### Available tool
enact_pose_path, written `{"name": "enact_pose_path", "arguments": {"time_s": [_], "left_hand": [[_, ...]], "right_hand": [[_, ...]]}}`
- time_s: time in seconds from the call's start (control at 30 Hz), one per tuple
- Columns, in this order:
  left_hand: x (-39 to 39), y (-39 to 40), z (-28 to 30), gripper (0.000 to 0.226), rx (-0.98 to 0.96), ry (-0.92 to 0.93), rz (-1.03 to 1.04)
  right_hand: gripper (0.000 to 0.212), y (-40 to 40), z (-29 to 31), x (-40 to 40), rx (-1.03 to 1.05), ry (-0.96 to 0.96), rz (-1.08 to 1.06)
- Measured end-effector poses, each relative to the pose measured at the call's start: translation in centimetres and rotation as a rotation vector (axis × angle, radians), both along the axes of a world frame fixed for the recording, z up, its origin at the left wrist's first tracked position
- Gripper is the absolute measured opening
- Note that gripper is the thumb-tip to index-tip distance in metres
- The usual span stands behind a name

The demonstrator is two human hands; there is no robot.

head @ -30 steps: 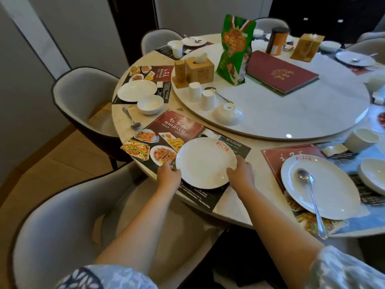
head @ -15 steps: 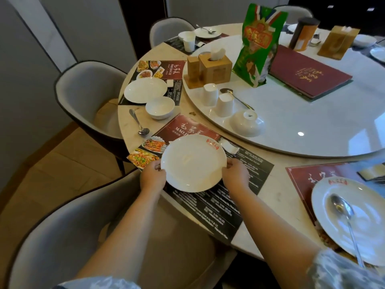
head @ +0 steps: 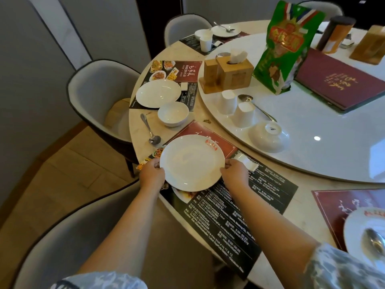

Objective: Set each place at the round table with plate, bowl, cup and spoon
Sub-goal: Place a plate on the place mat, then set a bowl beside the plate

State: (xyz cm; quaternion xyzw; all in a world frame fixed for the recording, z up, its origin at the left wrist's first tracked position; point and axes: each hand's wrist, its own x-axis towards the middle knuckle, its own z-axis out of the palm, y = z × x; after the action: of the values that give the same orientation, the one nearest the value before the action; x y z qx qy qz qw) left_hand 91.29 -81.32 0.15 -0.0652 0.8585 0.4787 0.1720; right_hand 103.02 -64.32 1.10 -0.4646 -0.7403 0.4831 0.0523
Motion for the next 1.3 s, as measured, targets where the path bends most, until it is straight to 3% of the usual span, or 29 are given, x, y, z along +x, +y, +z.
{"name": "enact_pose_path", "arguments": {"time_s": [0.27,0.43,0.53,0.7,0.87,1.07,1.17,1.3], "left_hand": [[0.5,-0.4,0.5,0.043,-0.023,0.017,-0.100],[2.8,0.3,1.7,0.044,-0.170,0.197,-0.185],[5.4,1.8,2.8,0.031,-0.083,0.294,-0.309],[8.3,5.9,3.3,0.026,0.103,0.184,-0.541],[8.5,12.0,3.6,0.024,0.153,0.148,-0.592],[6.3,19.1,3.2,0.034,0.156,0.141,-0.625],[5.6,21.4,2.9,0.045,0.129,0.142,-0.640],[4.9,23.0,2.2,0.046,0.082,0.155,-0.675]], "right_hand": [[0.030,-0.2,0.4,0.3,0.004,0.020,0.036],[0.032,-0.2,1.2,2.6,-0.016,0.075,0.020],[0.027,0.3,1.8,4.9,0.035,0.156,-0.012],[0.028,3.1,2.6,7.2,0.195,0.189,-0.024],[0.061,8.9,2.9,6.6,0.417,0.052,0.015],[0.110,15.7,2.0,3.8,0.424,-0.117,0.144],[0.118,17.5,1.2,2.7,0.413,-0.143,0.230],[0.114,18.1,0.3,2.0,0.447,-0.092,0.242]]}}
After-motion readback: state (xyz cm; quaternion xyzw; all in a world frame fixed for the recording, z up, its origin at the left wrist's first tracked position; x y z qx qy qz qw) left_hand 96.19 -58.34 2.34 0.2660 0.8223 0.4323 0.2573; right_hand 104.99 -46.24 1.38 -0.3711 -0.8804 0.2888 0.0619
